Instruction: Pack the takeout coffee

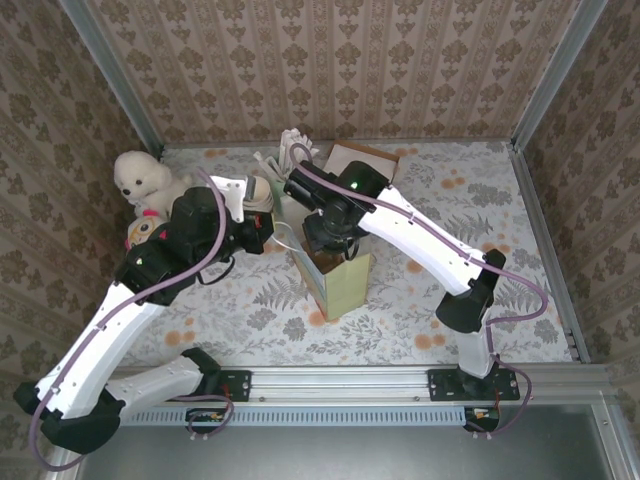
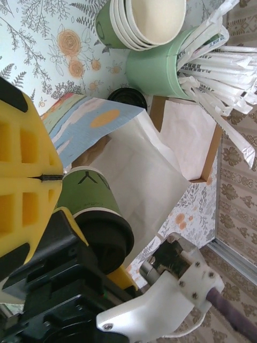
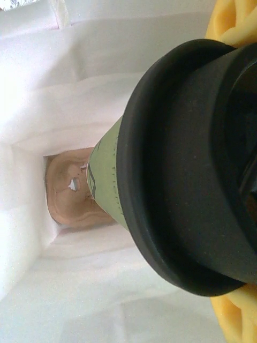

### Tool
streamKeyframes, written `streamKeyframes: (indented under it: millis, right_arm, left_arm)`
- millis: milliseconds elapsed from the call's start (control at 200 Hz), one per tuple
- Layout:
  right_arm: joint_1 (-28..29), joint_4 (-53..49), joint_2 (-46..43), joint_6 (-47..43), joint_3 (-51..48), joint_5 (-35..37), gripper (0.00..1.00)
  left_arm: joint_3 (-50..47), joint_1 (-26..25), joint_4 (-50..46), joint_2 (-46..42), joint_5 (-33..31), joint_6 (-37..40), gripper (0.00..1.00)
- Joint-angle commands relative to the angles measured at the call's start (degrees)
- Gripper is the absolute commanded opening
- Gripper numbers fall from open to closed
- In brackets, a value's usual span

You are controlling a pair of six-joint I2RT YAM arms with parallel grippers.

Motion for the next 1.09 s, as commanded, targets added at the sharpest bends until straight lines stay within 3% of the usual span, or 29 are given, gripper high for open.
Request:
streamKeyframes:
  millis: [0,175,335,425,475,545,610,895,1090]
  right_arm:
    - [-0.2,-2.5,-0.3,-1.6,-0.2,-1.7,0.6]
    - [0.0,-3.1,1.9,-1.2,-0.2,-3.3,0.6]
    - [0.0,-6.7,3.0,-3.4,0.0,-3.9,0.6]
    - [-0.1,-8.3,2.9,-4.6,0.0,-4.1,0.6]
    - [-0.2,-8.9,2.8,-5.3,0.1,-5.2,0.6]
    - [-0.2,-9.5,2.7,-6.1,0.1,-5.9,0.59]
    - [-0.2,-10.3,2.7,-6.6,0.1,-5.9,0.59]
    - [-0.2,-10.1,1.7,-7.8,-0.4,-6.5,0.59]
    - [-0.2,-9.5,0.7,-8.7,-2.0,-6.9,0.58]
  left_arm:
    - [-0.6,0.4,3.1,-0.4,3.8,1.1,0.0]
    - [-0.1,0.4,4.1,0.7,6.2,1.5,0.04]
    - [2.6,1.8,1.6,1.9,10.2,3.9,0.16]
    - [5.3,6.6,-2.8,2.2,11.7,5.7,0.42]
    - [6.9,11.1,-5.4,3.1,13.1,7.0,0.61]
    - [9.5,16.2,-9.0,5.7,14.5,11.2,0.73]
    - [12.1,17.2,-11.0,9.3,13.9,17.6,0.8]
    - [25.0,17.7,-15.4,32.3,18.2,36.2,0.8]
    - [32.1,17.8,-18.1,40.4,26.4,44.1,0.8]
